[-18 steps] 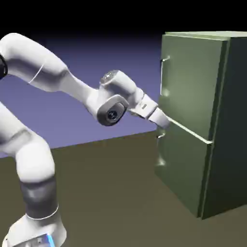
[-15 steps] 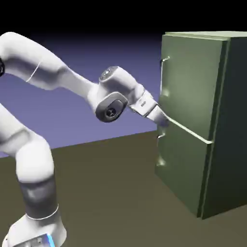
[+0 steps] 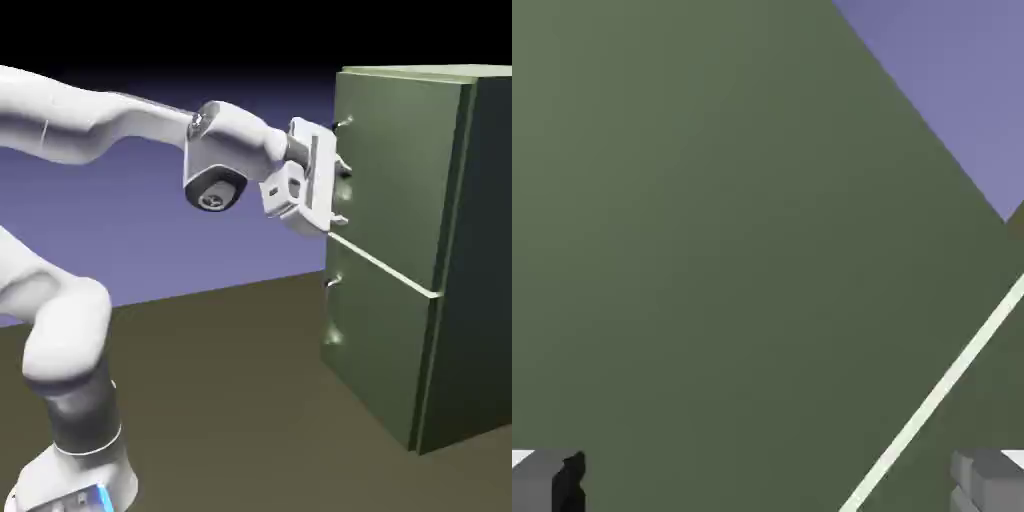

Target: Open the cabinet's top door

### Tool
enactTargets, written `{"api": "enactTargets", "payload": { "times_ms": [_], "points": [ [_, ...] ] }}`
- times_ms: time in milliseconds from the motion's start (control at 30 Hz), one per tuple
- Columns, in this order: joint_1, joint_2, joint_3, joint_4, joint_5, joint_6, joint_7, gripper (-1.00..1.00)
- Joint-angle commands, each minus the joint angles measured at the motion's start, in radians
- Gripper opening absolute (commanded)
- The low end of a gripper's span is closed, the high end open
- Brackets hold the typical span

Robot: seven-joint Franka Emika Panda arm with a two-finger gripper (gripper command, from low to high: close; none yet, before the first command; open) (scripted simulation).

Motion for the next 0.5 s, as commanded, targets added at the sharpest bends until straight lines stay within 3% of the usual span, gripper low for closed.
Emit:
{"api": "enactTargets", "payload": {
  "times_ms": [0, 467],
  "points": [
    [-0.014, -0.007, 0.017, 0.008, 0.044, 0.000, 0.020, 0.00],
    [-0.215, -0.111, 0.259, 0.120, 0.653, -0.005, 0.294, 0.00]
  ]
}}
